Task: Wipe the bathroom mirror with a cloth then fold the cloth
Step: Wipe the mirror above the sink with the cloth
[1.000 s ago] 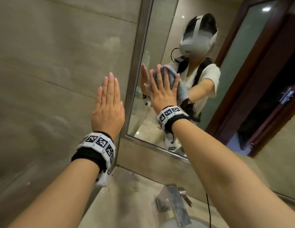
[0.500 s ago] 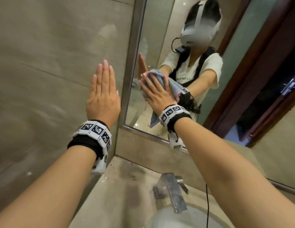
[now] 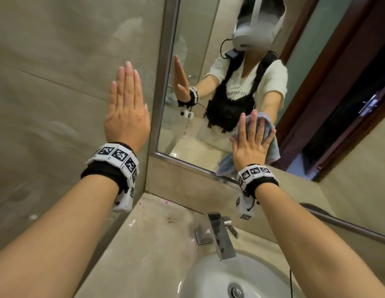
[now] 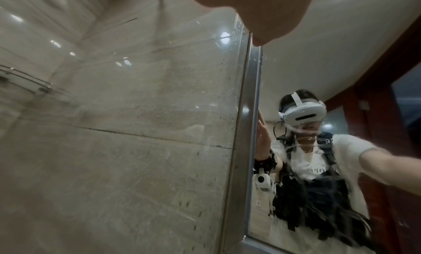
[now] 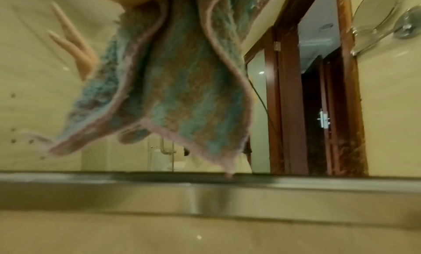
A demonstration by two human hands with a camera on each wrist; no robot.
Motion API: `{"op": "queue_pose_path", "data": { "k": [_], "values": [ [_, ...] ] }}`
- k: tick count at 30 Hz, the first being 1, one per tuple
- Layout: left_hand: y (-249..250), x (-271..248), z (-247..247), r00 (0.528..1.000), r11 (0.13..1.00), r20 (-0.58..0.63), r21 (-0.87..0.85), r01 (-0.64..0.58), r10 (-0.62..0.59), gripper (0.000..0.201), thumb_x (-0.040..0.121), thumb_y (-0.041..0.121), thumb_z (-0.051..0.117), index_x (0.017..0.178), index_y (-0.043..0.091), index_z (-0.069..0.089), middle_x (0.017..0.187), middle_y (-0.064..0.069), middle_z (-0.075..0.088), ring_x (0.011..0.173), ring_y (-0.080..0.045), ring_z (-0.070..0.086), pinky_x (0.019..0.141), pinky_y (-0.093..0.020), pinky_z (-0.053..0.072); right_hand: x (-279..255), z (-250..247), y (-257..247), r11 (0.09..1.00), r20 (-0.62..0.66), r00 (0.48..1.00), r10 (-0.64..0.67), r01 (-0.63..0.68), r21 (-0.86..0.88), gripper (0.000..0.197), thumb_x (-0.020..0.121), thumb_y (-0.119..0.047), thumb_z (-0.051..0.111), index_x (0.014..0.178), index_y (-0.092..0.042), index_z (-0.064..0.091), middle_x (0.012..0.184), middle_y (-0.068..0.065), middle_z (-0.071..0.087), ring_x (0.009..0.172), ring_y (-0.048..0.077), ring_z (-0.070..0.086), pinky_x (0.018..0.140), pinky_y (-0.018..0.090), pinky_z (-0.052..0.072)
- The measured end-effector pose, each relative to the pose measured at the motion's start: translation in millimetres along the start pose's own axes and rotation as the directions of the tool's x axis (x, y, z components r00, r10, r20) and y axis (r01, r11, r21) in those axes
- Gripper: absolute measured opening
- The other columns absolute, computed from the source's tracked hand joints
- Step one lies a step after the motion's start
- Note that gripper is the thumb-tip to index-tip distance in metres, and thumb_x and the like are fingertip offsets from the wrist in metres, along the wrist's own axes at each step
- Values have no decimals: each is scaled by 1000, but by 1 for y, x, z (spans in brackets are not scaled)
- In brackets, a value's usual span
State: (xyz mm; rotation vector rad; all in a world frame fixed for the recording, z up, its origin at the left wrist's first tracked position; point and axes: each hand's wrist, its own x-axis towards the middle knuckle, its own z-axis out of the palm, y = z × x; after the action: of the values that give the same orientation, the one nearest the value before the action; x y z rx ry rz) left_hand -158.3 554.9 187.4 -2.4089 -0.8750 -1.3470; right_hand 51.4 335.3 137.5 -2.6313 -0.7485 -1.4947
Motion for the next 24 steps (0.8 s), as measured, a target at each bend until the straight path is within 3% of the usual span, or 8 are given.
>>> {"op": "queue_pose_path", "data": {
  "k": [1, 4, 6, 9, 12, 17, 20, 24],
  "values": [
    [0, 0, 1, 1000, 1000, -5, 6, -5, 5, 63, 97, 21, 34, 147, 1, 0, 155, -18, 4, 144, -28, 3, 111, -28, -19, -2, 2, -7, 999, 2, 999, 40, -40, 19, 71, 95, -46, 35, 148, -24, -8, 157, 8, -11, 142, 24, -25, 111, 54, -13],
    [-1, 0, 4, 999, 1000, -35, 31, -4, 6, 63, 97, 22, 34, 147, 2, 0, 156, -17, 5, 144, -27, 4, 112, -29, -17, -4, 8, -36, 987, 10, 988, 152, -152, 49, 77, 92, -47, 39, 146, -15, -4, 152, 22, 23, 140, 39, 10, 109, 62, 3],
    [-1, -1, 6, 999, 999, -47, 43, -1, 3, 63, 98, 24, 32, 147, 3, -1, 156, -17, 4, 144, -27, 4, 113, -30, -14, -4, 11, -57, 987, 29, 990, 142, -143, 73, 77, 91, -47, 37, 146, -13, -3, 151, 23, 23, 138, 39, 13, 109, 63, -1],
    [-1, -1, 8, 997, 997, -70, 74, -7, 13, 63, 97, 24, 33, 147, 2, 0, 155, -17, 7, 144, -27, 7, 114, -33, -9, -4, 21, -82, 998, 34, 999, -21, 19, 66, 72, 91, -44, 31, 150, -12, 5, 152, 17, 10, 142, 35, -2, 108, 58, -16],
    [1, -3, 11, 995, 995, -101, 93, 18, -8, 63, 95, 23, 37, 146, 2, 8, 154, -16, 16, 143, -26, 16, 114, -34, 3, 5, 28, -105, 973, 33, 975, -218, 215, 87, 66, 93, -41, 26, 149, -13, 6, 153, 11, 5, 140, 30, -27, 106, 56, -23],
    [5, -10, 21, 991, 983, -129, 176, 53, -31, 66, 89, 22, 50, 144, 0, 21, 151, -13, 28, 139, -23, 27, 113, -33, 12, 20, 24, -136, 934, 33, 937, -348, 344, 95, 65, 92, -40, 33, 147, -13, 13, 155, 9, 22, 142, 29, 16, 107, 58, -13],
    [5, -12, 22, 991, 975, -130, 217, 53, -26, 67, 88, 24, 51, 144, 0, 22, 150, -13, 31, 138, -23, 30, 112, -33, 14, 24, 22, -149, 916, 34, 916, -399, 397, 56, 64, 92, -39, 26, 148, -13, 9, 156, 7, 20, 143, 26, 21, 107, 58, -15],
    [4, -16, 23, 995, 963, -99, 267, 42, -15, 65, 90, 25, 47, 144, 0, 21, 150, -13, 31, 138, -24, 30, 112, -33, 13, 20, 27, -167, 863, 101, 858, -503, 505, 14, 63, 91, -41, 29, 148, -14, 21, 155, 2, 25, 142, 21, 24, 107, 57, -18]
  ]
}}
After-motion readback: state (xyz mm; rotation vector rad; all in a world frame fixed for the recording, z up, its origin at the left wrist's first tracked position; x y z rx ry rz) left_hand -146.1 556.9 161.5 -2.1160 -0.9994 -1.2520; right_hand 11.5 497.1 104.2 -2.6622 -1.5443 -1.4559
